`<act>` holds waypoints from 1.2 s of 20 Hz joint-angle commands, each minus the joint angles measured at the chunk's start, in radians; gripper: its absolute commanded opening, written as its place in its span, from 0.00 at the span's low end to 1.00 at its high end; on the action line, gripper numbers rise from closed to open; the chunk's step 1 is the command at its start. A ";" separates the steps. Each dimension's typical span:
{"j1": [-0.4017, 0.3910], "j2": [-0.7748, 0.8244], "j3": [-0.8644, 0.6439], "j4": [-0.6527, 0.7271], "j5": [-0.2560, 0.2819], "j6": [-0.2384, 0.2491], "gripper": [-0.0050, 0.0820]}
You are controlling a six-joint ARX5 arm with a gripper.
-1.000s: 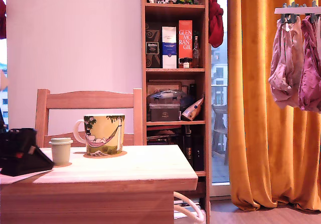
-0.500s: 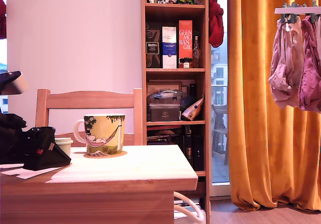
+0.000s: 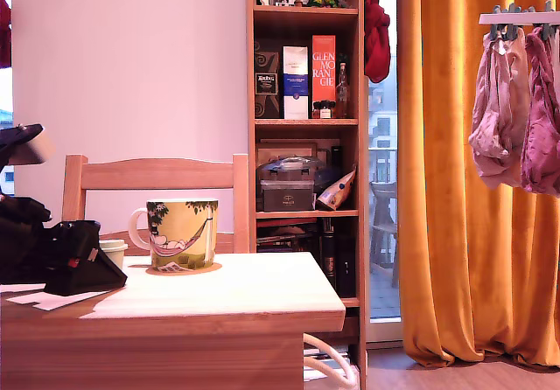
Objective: Pick up the coffee capsules on the table and drop them inside the coffee cup
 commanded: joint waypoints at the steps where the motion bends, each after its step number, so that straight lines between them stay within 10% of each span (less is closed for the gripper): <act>1: 0.003 0.012 0.003 -0.003 0.003 0.008 0.60; 8: 0.003 0.012 0.004 0.006 0.004 0.008 0.24; 24: 0.001 -0.162 0.004 -0.029 0.075 -0.014 0.24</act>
